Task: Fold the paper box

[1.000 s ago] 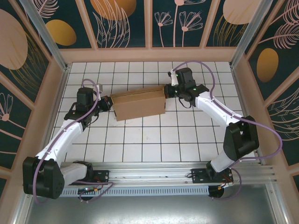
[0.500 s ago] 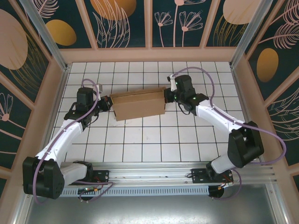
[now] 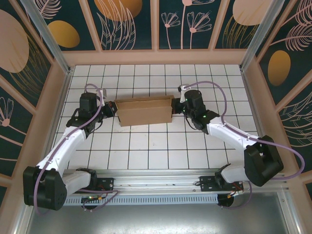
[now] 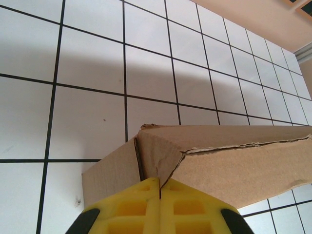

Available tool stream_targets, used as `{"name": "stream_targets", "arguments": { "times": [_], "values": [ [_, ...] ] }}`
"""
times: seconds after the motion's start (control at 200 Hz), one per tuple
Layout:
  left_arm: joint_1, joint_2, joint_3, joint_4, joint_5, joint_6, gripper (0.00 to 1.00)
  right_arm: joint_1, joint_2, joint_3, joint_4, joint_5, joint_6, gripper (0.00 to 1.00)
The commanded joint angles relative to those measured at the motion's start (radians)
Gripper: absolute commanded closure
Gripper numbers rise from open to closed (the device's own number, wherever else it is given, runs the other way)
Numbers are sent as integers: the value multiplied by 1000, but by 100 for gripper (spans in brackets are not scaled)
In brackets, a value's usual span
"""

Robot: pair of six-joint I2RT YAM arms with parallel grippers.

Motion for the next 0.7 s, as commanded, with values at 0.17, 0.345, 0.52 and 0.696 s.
{"name": "stream_targets", "arguments": {
  "times": [0.17, 0.345, 0.52, 0.696],
  "values": [
    [5, 2, -21, -51, 9, -9, 100, 52, 76, 98, -203, 118, 270, 100],
    [5, 0, -23, -50, 10, -5, 100, 89, 71, 117, -209, 154, 274, 100],
    [4, -11, -30, -49, 8, -4, 100, 93, 52, 8, -108, 139, 169, 100],
    [3, -29, -44, -52, -4, 7, 100, 91, 26, -110, -17, 128, 121, 100]
  ]
}}
